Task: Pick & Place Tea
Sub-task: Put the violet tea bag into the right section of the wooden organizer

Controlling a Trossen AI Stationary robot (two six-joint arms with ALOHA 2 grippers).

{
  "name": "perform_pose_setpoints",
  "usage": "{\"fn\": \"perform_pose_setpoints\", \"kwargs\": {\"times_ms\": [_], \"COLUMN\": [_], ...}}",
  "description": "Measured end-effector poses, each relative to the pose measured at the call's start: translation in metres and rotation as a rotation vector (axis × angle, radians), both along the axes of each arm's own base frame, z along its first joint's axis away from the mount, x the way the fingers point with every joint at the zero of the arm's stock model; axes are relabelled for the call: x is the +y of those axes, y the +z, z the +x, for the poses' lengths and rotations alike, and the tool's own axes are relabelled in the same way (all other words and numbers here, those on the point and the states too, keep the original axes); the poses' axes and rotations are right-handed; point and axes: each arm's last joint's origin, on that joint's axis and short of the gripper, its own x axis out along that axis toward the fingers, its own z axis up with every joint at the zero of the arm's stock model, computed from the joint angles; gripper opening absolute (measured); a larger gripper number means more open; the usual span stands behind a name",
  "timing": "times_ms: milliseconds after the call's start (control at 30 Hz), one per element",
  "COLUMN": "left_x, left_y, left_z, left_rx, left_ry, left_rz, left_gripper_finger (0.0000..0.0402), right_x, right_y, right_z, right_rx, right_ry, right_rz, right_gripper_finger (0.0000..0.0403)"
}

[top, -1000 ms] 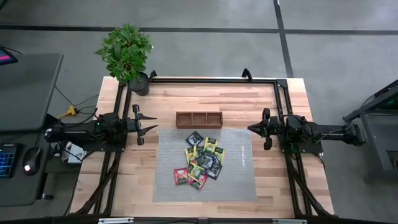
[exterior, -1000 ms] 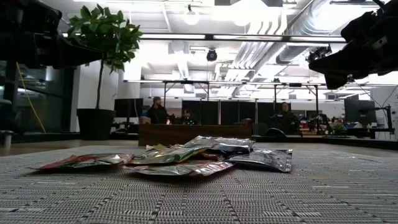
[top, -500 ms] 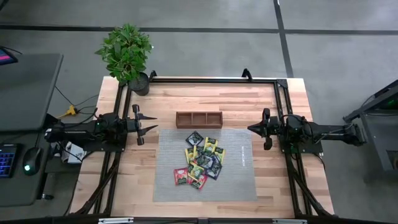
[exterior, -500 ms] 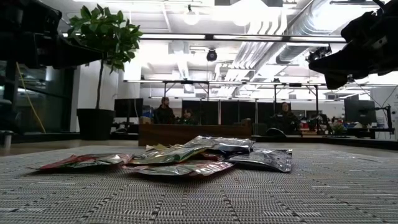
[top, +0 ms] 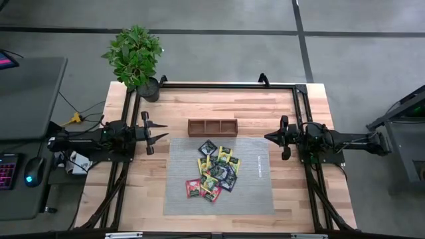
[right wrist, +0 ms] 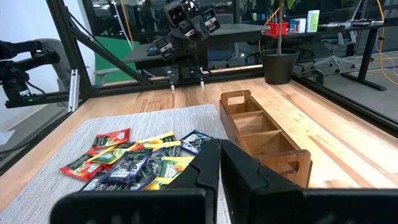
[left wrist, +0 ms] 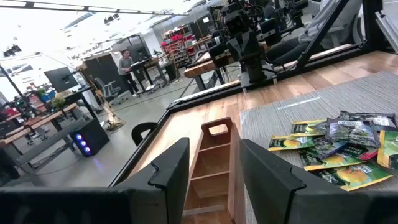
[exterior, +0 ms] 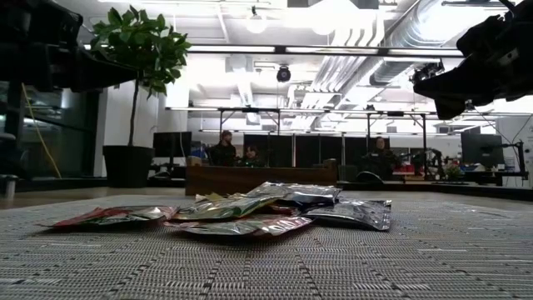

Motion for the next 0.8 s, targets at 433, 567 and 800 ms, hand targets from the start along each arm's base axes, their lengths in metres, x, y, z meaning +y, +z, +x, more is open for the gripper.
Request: {"fn": "perform_pose_setpoints", "kwargs": {"times_ms": [433,567,800], "left_x": [0.0016,0.0024,0.0023], "left_y": [0.0032,0.0025,0.0010], "left_z": [-0.0005,-0.0006,-0.0006], "left_rx": [-0.054,-0.075,-0.060], "left_ry": [0.051,0.073,0.074], "left_rz": [-0.088,-0.205,-0.216], "left_gripper_finger": [0.0140,0.0140,0.0140], "right_x": [0.0000,0.0000,0.0000], "right_y": [0.0000,0.0000,0.0000], "right_z": [0.0000,0.0000,0.0000], "right_rx": [0.000,0.000,0.000], "right_ry": [0.000,0.000,0.000], "right_rz": [0.000,0.000,0.000], "right_gripper_finger": [0.0011,0.0011,0.0011]}}
